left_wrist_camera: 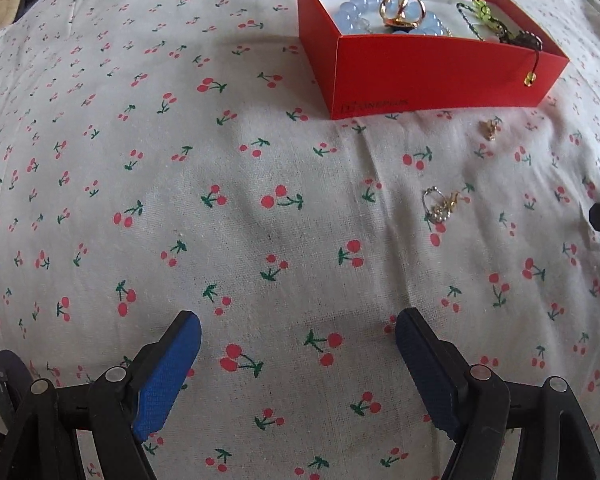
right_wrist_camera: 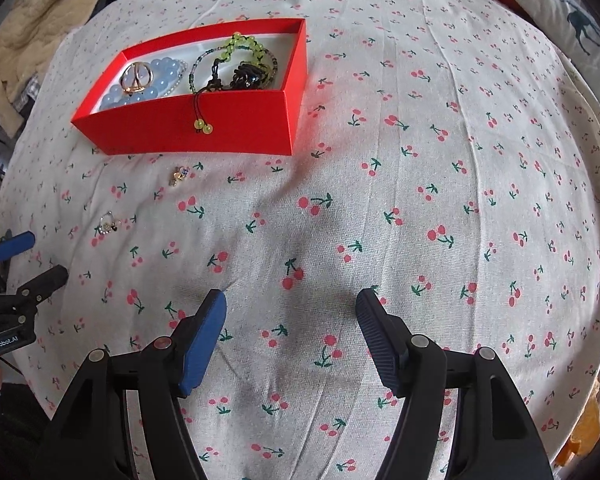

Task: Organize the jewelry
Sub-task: 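Reach the left tool to the small earring on the sheet and grasp it, then lift the silver hoop earring with the left tool while the right tool grasps a small gold earring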

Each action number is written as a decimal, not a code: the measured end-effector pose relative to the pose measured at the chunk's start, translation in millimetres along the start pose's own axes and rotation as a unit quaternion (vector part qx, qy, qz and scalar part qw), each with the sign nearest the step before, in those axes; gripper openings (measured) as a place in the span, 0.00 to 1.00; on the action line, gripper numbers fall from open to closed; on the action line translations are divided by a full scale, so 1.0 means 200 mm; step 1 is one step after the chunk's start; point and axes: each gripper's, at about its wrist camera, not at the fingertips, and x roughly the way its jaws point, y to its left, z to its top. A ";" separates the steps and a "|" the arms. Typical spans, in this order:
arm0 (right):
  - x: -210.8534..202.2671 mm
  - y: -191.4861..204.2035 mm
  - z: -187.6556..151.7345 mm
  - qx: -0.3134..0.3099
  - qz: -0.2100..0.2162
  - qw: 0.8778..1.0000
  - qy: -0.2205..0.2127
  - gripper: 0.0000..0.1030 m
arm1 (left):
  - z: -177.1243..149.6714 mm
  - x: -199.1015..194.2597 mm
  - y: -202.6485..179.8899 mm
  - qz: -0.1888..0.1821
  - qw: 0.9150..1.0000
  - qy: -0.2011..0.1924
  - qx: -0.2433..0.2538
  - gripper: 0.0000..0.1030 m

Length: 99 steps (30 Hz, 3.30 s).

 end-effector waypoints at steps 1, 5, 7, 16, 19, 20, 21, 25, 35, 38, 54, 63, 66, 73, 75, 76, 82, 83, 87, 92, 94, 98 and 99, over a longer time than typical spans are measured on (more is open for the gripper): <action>0.00 0.01 0.00 -0.004 -0.001 1.000 0.001 0.68 | 0.00 0.01 0.00 0.001 1.000 0.002 0.001 0.81; 0.02 0.05 -0.01 -0.017 -0.011 1.000 0.002 0.68 | 0.00 0.01 -0.01 -0.007 1.000 -0.007 0.009 0.81; 0.02 0.06 -0.01 -0.020 -0.015 1.000 0.002 0.68 | 0.00 0.02 -0.01 -0.022 0.999 -0.018 0.017 0.80; 0.03 0.09 0.00 -0.026 -0.016 1.000 0.003 0.69 | 0.04 0.02 -0.13 -0.076 0.993 -0.058 0.073 0.40; 0.04 0.10 0.01 -0.029 -0.019 0.999 0.003 0.69 | 0.06 0.02 -0.19 -0.077 0.990 -0.065 0.098 0.39; 0.04 0.11 0.01 -0.030 -0.019 0.999 0.003 0.69 | 0.07 0.03 -0.20 -0.076 0.989 -0.067 0.103 0.39; 0.04 0.11 0.01 -0.031 -0.019 0.999 0.003 0.69 | 0.07 0.03 -0.22 -0.076 0.989 -0.069 0.107 0.39; 0.04 0.12 0.01 -0.031 -0.017 0.999 0.003 0.70 | 0.10 0.05 -0.27 -0.072 0.988 -0.074 0.117 0.39; 0.04 0.09 0.00 -0.032 -0.014 0.999 0.005 0.70 | 0.11 0.05 -0.34 -0.074 0.983 -0.079 0.148 0.03; 0.04 0.09 -0.01 -0.032 -0.014 0.999 0.005 0.71 | 0.11 0.04 -0.34 -0.077 0.983 -0.076 0.148 0.00; 0.05 0.14 0.01 -0.040 -0.018 0.999 0.005 0.71 | 0.08 0.01 -0.31 -0.081 0.979 -0.075 0.171 0.23; 0.05 0.13 0.01 -0.038 -0.013 0.999 0.006 0.71 | 0.12 0.06 -0.36 -0.068 0.977 -0.096 0.180 0.26; 0.05 0.12 0.01 -0.037 -0.011 0.999 0.006 0.71 | 0.13 0.07 -0.36 -0.074 0.976 -0.092 0.181 0.17; 0.05 0.10 0.02 -0.036 -0.009 0.999 0.006 0.71 | 0.12 0.04 -0.35 -0.072 0.977 -0.091 0.180 0.15; 0.05 0.09 0.02 -0.036 -0.007 0.999 0.006 0.71 | 0.12 0.03 -0.34 -0.075 0.977 -0.090 0.176 0.15; 0.05 0.09 0.02 -0.035 -0.006 0.999 0.006 0.71 | 0.12 0.02 -0.33 -0.076 0.977 -0.091 0.175 0.15; 0.05 0.10 0.05 -0.036 -0.001 0.999 0.004 0.71 | 0.10 -0.04 -0.26 -0.093 0.979 -0.095 0.154 0.15; 0.05 0.11 0.06 -0.037 0.000 0.999 0.004 0.71 | 0.09 -0.05 -0.24 -0.095 0.979 -0.097 0.150 0.15; 0.05 0.17 0.08 -0.042 0.007 0.999 0.003 0.71 | 0.08 -0.08 -0.17 -0.099 0.982 -0.099 0.128 0.15; 0.08 0.28 0.09 -0.054 0.045 0.997 0.009 0.71 | 0.08 -0.09 -0.11 -0.079 0.987 -0.094 0.106 0.15; 0.10 0.34 0.10 -0.061 0.050 0.997 0.009 0.71 | 0.07 -0.09 -0.09 -0.073 0.989 -0.089 0.094 0.15; 0.13 0.44 0.13 -0.064 0.063 0.996 0.009 0.71 | 0.07 -0.08 -0.06 -0.060 0.992 -0.077 0.077 0.15; 0.13 0.47 0.15 -0.061 0.068 0.996 0.010 0.70 | 0.07 -0.08 -0.05 -0.059 0.993 -0.074 0.072 0.15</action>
